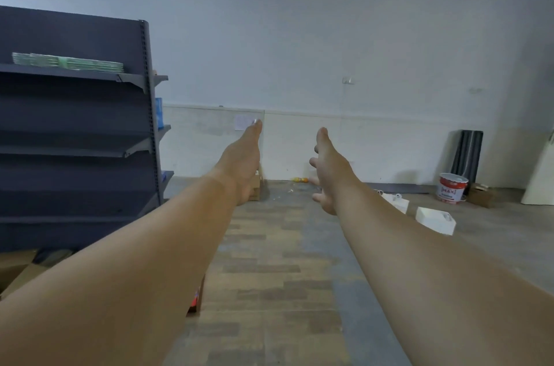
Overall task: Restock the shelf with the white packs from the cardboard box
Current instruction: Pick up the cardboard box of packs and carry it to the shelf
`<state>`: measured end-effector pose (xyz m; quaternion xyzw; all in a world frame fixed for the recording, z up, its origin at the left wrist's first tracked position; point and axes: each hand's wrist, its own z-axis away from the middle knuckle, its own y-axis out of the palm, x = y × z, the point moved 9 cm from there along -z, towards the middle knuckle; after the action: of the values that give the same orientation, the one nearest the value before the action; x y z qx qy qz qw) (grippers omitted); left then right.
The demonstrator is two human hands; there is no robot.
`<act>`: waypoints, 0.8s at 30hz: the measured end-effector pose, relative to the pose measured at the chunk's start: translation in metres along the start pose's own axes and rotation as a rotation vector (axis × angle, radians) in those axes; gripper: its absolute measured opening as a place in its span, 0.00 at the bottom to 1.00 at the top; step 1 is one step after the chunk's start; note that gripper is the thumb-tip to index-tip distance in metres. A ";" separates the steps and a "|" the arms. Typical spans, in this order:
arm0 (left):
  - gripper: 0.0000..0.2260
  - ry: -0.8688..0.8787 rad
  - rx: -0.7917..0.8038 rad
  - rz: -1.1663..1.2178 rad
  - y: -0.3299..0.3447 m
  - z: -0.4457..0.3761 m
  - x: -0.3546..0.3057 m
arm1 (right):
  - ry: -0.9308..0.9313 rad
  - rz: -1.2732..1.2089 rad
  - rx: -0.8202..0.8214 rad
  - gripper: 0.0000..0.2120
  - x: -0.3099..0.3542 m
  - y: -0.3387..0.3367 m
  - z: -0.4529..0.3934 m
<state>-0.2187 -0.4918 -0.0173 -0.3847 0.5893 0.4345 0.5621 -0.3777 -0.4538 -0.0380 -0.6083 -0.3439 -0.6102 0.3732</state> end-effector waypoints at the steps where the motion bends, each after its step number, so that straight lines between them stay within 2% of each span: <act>1: 0.30 -0.011 0.009 -0.004 0.000 -0.017 0.001 | 0.004 -0.002 -0.007 0.40 0.000 0.004 -0.016; 5: 0.31 -0.063 0.024 -0.011 0.004 -0.076 0.005 | 0.007 -0.010 -0.026 0.40 0.003 0.014 -0.077; 13: 0.30 -0.054 0.022 -0.001 0.029 -0.220 0.022 | -0.008 -0.030 -0.006 0.39 -0.004 0.015 -0.218; 15: 0.28 -0.028 0.011 0.001 0.041 -0.260 0.024 | -0.017 -0.027 0.000 0.39 -0.006 0.009 -0.261; 19: 0.17 -0.015 -0.046 0.014 0.068 -0.341 0.022 | -0.038 -0.036 0.039 0.39 0.001 -0.001 -0.351; 24: 0.19 -0.047 -0.059 0.016 0.091 -0.437 0.023 | -0.018 -0.023 0.056 0.39 0.010 -0.007 -0.446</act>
<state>-0.4497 -0.8737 -0.0368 -0.3861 0.5661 0.4648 0.5607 -0.6007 -0.8404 -0.0379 -0.5990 -0.3712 -0.5992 0.3799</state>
